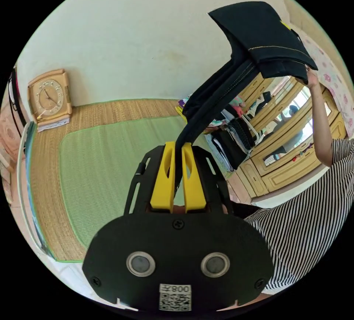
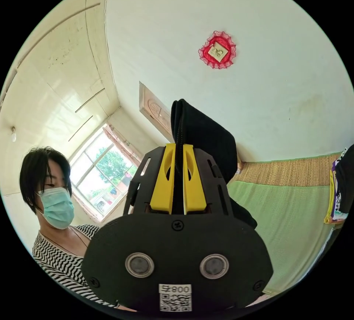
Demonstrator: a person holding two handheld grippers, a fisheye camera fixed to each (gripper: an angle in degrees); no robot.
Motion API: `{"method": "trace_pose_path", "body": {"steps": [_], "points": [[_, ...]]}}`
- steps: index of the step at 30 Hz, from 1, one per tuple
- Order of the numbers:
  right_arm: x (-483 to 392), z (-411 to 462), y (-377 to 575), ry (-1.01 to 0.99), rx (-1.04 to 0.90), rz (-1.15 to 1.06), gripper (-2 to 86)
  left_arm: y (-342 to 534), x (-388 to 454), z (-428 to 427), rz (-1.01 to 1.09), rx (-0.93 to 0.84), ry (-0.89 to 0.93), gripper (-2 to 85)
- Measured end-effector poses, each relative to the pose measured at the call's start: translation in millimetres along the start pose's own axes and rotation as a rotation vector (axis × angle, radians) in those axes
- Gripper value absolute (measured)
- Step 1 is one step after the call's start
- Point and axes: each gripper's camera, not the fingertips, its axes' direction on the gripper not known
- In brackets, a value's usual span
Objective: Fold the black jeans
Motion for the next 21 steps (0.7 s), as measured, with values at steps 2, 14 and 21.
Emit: {"method": "trace_pose_path", "body": {"steps": [2, 14, 21], "points": [[1.9, 21.0, -4.8, -0.009, 0.007, 0.017, 1.9, 2.3, -8.3, -16.0, 0.014, -0.015, -0.088, 2.2], [54.7, 129.8, 58.6, -0.043, -0.054, 0.265, 2.2, 68.4, -7.4, -3.6, 0.079, -0.143, -0.523, 2.3], [191.6, 172.8, 247.4, 0.29, -0.409, 0.794, 0.8, 237.2, -54.9, 222.8, -0.15, -0.756, -0.514, 0.7]]}}
